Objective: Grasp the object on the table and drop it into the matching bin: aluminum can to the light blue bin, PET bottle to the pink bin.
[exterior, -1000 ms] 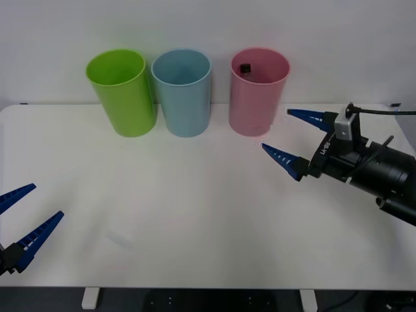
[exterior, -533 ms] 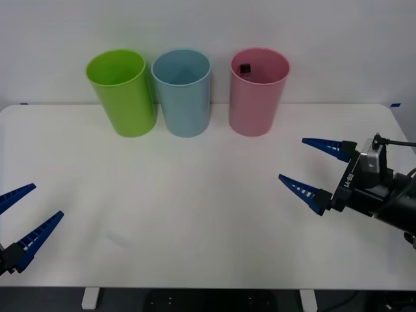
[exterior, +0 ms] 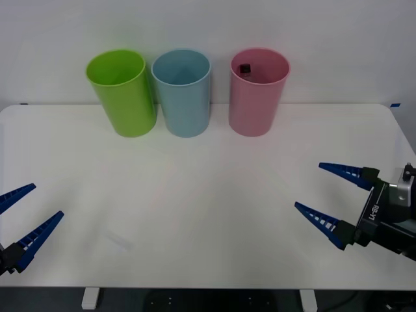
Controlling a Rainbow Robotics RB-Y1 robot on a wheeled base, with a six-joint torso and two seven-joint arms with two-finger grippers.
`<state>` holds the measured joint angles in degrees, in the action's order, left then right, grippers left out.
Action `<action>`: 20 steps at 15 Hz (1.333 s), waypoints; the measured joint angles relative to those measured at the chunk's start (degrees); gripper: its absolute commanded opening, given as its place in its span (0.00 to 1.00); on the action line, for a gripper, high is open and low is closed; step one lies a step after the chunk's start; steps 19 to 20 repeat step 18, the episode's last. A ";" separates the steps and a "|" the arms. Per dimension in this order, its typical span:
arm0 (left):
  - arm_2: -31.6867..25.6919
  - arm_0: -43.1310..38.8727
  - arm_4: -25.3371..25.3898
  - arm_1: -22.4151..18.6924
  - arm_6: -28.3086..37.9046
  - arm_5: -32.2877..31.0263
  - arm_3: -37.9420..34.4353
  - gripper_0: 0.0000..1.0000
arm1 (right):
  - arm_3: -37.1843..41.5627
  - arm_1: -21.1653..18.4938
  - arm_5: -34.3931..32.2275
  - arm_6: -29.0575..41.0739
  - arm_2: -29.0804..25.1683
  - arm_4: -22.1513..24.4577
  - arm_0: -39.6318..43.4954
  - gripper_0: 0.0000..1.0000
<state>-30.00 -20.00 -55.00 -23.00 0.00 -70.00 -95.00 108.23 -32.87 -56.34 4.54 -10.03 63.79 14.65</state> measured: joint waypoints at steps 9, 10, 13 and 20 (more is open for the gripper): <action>0.00 0.00 0.00 0.00 0.00 0.00 0.00 1.00 | 2.54 -0.08 -1.35 0.02 -2.24 -0.52 5.23 1.00; 0.00 0.00 0.00 0.00 0.00 0.00 0.00 1.00 | 2.81 -0.09 -1.64 -0.03 -2.59 -0.52 5.91 1.00; 0.00 0.00 0.00 0.00 0.00 0.00 0.00 1.00 | 4.30 -0.01 -1.75 0.11 -3.35 -0.52 8.42 1.00; 0.00 0.00 0.00 0.00 0.00 0.00 0.00 1.00 | 5.60 -0.01 -1.75 -0.05 -4.04 -0.52 10.04 1.00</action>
